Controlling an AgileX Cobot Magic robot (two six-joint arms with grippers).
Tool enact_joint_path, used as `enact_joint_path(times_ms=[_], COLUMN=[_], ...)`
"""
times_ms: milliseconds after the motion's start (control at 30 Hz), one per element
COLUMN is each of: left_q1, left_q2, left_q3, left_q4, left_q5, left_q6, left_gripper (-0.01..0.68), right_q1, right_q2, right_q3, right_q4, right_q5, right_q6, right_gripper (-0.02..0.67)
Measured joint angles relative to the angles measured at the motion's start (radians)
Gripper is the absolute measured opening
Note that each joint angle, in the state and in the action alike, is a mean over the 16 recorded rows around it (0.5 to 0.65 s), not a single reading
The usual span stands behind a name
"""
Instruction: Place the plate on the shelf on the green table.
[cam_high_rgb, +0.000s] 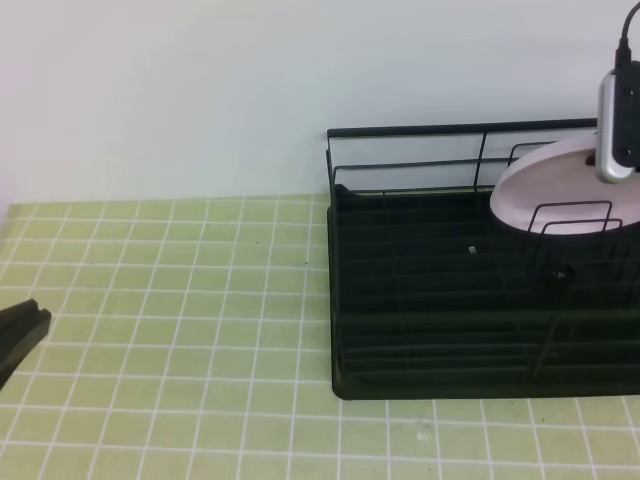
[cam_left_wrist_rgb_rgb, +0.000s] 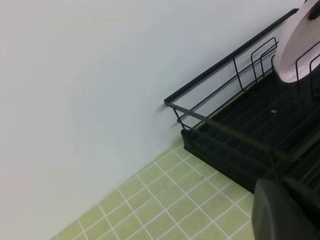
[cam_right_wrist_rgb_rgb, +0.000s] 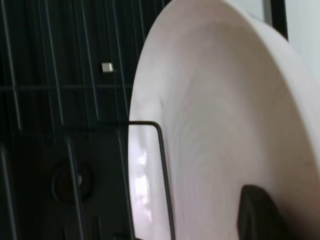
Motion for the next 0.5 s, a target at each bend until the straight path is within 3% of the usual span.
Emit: enact_joint_path(times_ms=[500], left_q1=[0.000], left_q2=[0.000], left_q3=[0.000], left_q4=[0.033], left_q5=[0.000], left_q6=[-0.022], left_gripper=[0.000], right_q1=[0.000], right_q2=[-0.004], right_q3=[0.000], right_q4=[0.065], right_q5=[-0.031], right_q6=[0.001], right_gripper=[0.377])
